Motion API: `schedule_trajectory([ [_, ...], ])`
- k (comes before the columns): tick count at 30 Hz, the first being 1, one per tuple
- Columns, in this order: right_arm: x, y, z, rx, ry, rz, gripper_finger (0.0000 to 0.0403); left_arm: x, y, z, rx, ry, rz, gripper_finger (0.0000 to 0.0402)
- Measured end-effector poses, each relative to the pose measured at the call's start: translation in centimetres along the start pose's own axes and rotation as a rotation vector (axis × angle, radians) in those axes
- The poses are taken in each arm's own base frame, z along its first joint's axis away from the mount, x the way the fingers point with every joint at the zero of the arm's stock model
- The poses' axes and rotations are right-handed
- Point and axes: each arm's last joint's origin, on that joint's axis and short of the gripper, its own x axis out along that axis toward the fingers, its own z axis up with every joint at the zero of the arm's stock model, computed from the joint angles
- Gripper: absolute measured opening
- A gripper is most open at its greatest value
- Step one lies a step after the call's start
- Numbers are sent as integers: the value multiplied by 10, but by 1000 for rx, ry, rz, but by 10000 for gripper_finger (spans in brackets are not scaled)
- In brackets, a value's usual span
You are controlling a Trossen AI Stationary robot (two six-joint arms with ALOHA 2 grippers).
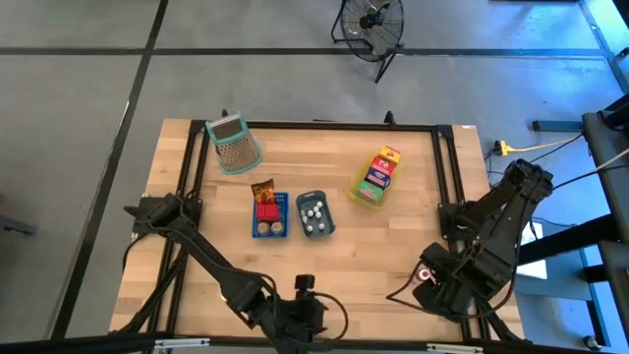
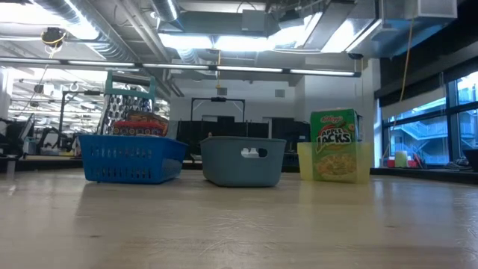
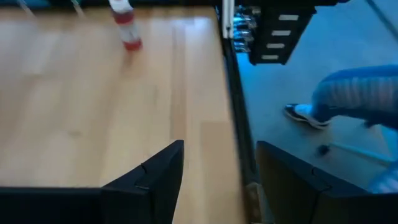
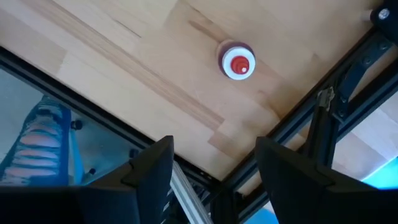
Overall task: Pick & Place Kitchen Items
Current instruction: Put the red food coloring bottle into the gray bin
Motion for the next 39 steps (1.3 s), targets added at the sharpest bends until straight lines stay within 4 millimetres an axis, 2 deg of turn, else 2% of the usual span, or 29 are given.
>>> schedule_trajectory([
  [4,0,0,0,11,0,3,228,0,3,-1,161,-1,69,196],
  [7,1,1,1,24,-17,12,228,2,8,0,206,6,89,196],
  [14,35,2,5,115,-8,1,228,3,16,-7,251,96,124,196],
  [16,40,2,9,133,-48,3,228,3,17,-10,268,123,131,196],
  [20,39,4,17,164,-90,18,228,2,19,-13,336,170,131,196],
  [26,39,5,27,235,-71,-2,228,1,19,-19,424,254,35,196],
  [30,39,5,28,272,-74,-9,228,-1,20,-26,519,366,-67,196],
  [36,39,4,27,323,-72,-9,229,-7,24,-36,635,481,-68,196],
  [39,46,2,27,361,-50,-34,229,-9,27,-39,673,523,-60,196],
])
